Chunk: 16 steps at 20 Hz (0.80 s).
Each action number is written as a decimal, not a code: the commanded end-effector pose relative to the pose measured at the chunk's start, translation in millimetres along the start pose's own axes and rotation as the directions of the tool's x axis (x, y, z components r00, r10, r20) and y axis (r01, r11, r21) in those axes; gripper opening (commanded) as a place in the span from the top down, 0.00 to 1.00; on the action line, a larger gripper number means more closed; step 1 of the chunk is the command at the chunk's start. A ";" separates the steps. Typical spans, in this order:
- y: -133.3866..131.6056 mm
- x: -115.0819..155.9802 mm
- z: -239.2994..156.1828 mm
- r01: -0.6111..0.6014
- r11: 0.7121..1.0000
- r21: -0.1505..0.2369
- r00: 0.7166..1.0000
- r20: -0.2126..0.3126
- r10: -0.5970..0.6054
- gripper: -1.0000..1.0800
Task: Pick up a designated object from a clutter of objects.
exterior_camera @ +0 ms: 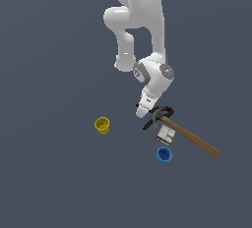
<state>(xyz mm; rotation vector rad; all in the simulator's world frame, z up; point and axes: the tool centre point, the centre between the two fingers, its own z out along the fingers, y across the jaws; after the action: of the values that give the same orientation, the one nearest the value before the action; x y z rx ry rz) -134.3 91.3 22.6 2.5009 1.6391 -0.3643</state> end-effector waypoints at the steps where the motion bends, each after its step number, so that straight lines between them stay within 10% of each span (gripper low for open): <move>1: 0.2 0.2 0.4 0.000 1.000 -0.001 1.000 0.000 0.000 1.00; 16: 6.7 -4.2 -12.0 0.000 1.000 -0.001 1.000 0.000 0.000 1.00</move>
<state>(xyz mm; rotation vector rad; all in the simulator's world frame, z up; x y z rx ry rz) -131.9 88.8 29.6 2.5001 1.6409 -0.3692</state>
